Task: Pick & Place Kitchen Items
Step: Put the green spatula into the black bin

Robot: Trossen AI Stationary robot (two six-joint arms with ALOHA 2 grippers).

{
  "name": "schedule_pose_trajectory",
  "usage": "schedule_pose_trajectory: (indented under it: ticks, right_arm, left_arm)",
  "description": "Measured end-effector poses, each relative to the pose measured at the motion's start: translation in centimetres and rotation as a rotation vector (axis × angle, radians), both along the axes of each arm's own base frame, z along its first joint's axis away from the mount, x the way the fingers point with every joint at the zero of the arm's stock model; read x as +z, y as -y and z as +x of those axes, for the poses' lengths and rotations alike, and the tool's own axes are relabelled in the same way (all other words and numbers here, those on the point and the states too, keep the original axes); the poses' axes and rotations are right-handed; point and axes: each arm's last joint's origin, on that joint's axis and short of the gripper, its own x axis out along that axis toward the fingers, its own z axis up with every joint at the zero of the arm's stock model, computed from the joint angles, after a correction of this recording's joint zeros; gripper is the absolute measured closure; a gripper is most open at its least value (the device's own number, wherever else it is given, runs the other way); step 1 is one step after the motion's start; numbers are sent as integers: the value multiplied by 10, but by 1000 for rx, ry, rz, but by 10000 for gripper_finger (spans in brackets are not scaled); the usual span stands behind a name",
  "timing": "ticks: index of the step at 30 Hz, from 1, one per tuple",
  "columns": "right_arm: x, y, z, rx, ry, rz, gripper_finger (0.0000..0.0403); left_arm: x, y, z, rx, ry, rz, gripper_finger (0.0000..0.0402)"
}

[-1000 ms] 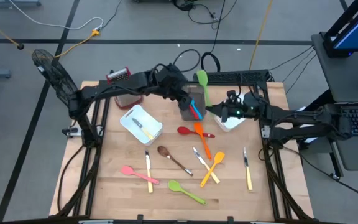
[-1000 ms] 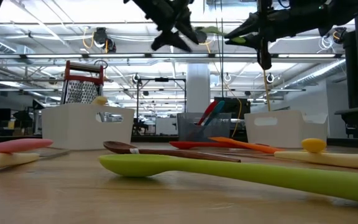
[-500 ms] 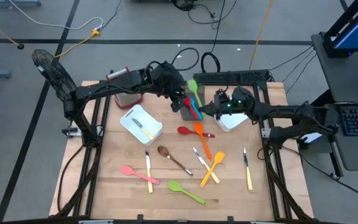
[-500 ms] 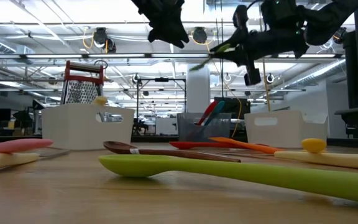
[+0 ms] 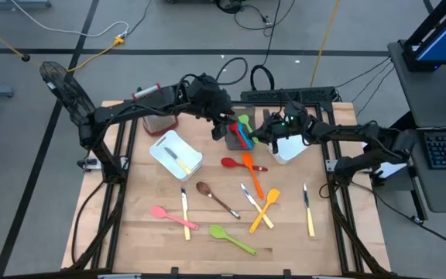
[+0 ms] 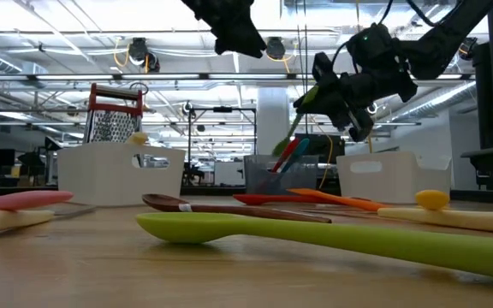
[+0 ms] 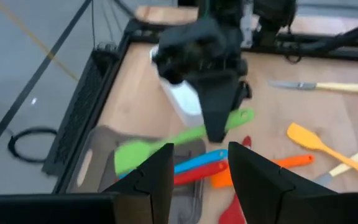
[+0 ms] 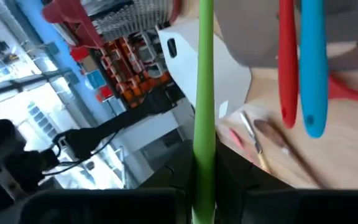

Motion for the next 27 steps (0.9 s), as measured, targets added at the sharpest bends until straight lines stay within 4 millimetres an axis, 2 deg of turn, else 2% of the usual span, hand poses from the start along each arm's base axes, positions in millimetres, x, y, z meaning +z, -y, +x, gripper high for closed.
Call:
schedule_pose_trajectory:
  ticks: [6, 10, 16, 27]
  right_arm:
    - [-11, 4, 5, -12, -20, 63, 375]
    - [-13, 11, 10, -51, 28, 62, 375]
    - [-24, 17, 12, -86, 13, 118, 336]
    - [-22, 23, 12, -132, 44, 61, 291]
  left_arm:
    - [-19, -7, 3, -57, 44, -46, 247]
    - [-39, -11, 3, -56, 39, -92, 247]
    - [-53, -14, 2, -76, 51, -138, 247]
    - [-53, -14, 3, -84, 64, -129, 247]
